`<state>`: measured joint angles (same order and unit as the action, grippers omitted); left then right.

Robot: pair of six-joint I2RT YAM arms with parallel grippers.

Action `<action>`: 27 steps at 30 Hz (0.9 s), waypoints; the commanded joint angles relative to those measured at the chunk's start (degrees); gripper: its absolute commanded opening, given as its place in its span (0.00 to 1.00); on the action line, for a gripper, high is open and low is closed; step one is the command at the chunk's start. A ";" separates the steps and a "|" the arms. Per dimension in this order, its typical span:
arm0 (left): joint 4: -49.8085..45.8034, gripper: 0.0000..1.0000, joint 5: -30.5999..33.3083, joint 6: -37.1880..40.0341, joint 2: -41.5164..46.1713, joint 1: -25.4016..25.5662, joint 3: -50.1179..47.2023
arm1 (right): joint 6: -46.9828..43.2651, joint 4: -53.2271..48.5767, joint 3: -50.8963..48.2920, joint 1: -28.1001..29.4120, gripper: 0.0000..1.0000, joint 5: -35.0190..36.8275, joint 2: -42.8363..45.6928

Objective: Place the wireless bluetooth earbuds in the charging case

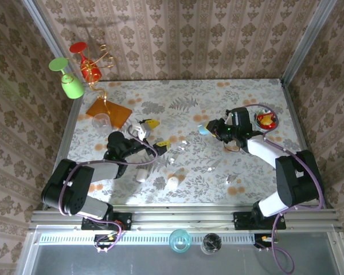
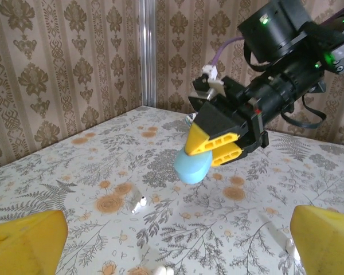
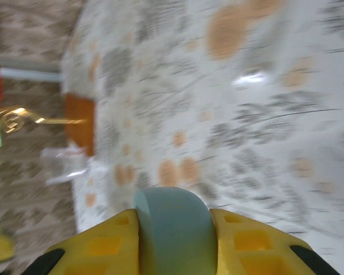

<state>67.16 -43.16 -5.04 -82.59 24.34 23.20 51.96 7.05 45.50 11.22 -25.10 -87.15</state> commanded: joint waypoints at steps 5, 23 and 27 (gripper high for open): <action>-6.28 1.00 1.85 4.56 4.53 -0.27 -1.64 | -4.55 -1.11 -4.65 -3.99 0.16 7.55 -4.56; -58.54 1.00 38.07 8.73 20.65 3.52 9.14 | -11.86 -12.62 -4.09 -4.46 0.69 21.36 8.95; -69.70 1.00 46.15 3.81 20.47 3.79 14.27 | -14.62 -17.45 -2.42 -4.31 0.70 20.65 14.24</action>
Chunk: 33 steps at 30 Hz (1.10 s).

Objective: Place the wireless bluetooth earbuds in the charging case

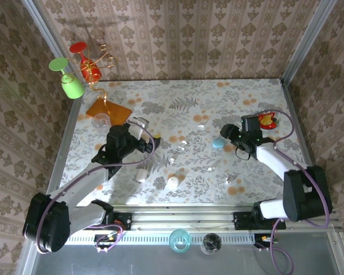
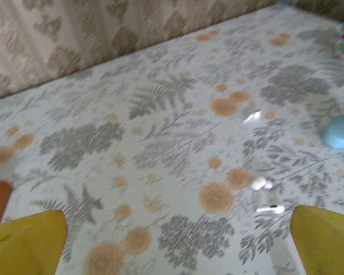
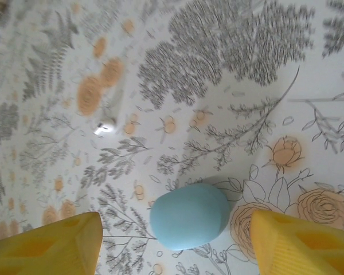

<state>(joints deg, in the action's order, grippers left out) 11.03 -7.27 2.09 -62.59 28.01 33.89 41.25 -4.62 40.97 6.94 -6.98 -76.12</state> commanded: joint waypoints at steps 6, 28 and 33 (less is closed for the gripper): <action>-24.69 0.98 17.33 -10.76 -2.28 0.29 8.71 | -3.64 -8.35 2.99 1.03 0.70 -1.64 7.81; -27.50 0.85 13.29 -13.84 -18.18 0.03 10.38 | -2.92 -7.35 6.22 7.78 0.71 -4.89 2.37; -27.64 0.78 13.14 -15.21 -21.02 -0.04 10.81 | -3.04 -7.42 6.20 7.86 0.71 -4.54 2.05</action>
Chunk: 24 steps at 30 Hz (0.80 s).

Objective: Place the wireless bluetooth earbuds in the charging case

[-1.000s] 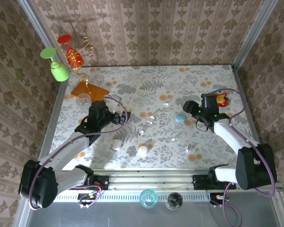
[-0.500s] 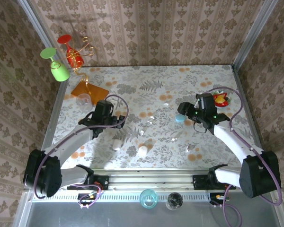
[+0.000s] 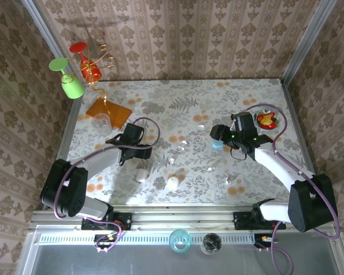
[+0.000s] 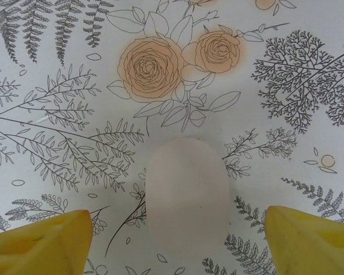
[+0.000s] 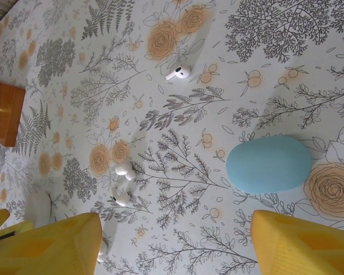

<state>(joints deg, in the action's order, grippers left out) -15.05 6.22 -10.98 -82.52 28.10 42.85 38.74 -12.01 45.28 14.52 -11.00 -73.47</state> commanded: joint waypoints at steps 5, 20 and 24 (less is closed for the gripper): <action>-1.40 0.74 -0.94 -3.29 -3.57 -0.32 2.56 | -0.60 0.01 2.10 0.25 0.71 -0.51 -0.56; -0.43 0.52 -2.32 -3.78 -6.32 -0.28 2.41 | -0.60 -0.47 1.87 0.32 0.70 0.28 -0.09; -0.23 0.40 -2.92 -3.59 -6.55 -0.24 2.73 | -0.67 -0.55 1.76 0.27 0.70 0.72 0.08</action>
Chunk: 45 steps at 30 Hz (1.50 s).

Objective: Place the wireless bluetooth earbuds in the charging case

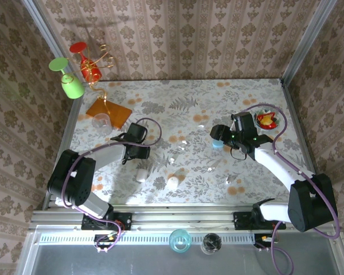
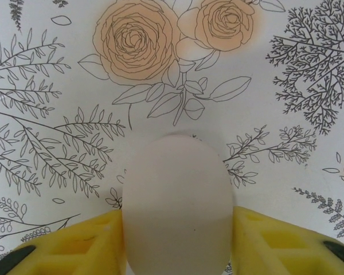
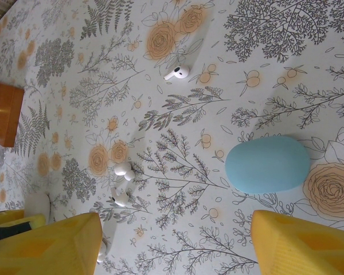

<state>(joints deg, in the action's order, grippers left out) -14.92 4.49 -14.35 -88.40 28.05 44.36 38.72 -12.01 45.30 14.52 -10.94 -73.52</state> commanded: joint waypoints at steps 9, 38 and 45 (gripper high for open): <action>-1.34 0.36 -3.26 5.72 1.75 1.75 3.11 | -0.22 0.83 1.80 0.32 0.70 -4.13 0.95; 23.44 0.34 -35.26 30.46 14.91 7.17 -4.37 | -1.26 0.76 14.29 12.51 0.67 -24.75 -11.69; 24.70 0.34 -35.20 30.63 15.71 7.98 -4.72 | -0.65 2.06 17.15 14.64 0.66 -27.41 -15.80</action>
<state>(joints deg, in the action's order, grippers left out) 7.44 -29.17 14.66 -74.39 35.62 40.45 37.74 -11.31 60.36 28.47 -35.33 -88.09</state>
